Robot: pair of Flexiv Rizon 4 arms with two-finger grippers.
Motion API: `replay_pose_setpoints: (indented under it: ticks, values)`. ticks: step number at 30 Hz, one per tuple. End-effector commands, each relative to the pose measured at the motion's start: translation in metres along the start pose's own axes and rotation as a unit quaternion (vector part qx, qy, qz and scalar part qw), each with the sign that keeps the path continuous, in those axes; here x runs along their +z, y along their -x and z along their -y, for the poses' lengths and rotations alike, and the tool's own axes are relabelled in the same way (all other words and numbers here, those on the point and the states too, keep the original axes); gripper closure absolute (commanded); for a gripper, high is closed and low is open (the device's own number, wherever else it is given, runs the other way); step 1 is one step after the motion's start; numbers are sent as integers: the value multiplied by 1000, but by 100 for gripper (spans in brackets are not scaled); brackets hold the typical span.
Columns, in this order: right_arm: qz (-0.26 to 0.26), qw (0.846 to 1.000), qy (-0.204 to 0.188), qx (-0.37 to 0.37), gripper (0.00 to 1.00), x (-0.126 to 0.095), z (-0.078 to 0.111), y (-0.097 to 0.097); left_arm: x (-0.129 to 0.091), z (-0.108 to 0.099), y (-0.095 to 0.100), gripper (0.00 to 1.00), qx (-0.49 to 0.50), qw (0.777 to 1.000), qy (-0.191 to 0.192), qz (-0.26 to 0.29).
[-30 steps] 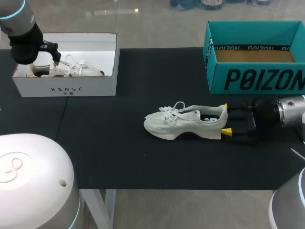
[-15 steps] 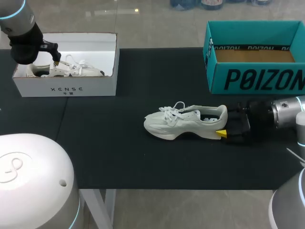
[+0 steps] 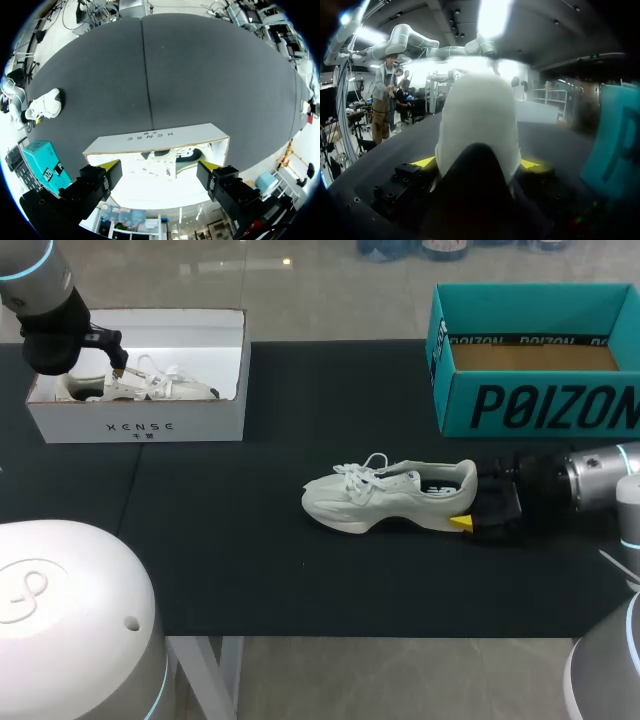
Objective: Take the shoe out of the shoebox, open the shoe tongue, remove and reinsert the insole, then place the shoe into the shoebox
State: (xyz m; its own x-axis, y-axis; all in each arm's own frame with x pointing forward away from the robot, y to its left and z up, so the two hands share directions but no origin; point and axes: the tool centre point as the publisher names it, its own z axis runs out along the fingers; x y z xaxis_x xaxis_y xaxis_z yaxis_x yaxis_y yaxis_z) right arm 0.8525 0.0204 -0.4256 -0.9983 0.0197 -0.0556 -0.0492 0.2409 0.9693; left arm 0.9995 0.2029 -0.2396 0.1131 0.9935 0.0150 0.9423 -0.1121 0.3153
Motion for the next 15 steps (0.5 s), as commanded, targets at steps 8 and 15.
replay_pose_setpoints:
  ticks: [8, 15]
  values:
    - [-1, 1000, 1, 4, 0, 3, 6, 0, -1, 1, 0, 0, 0, 1000, 0, -2]
    - [-2, 1000, 9, 7, 100, 5, 9, -2, -1, 1, 0, 0, 0, 1000, 0, -2]
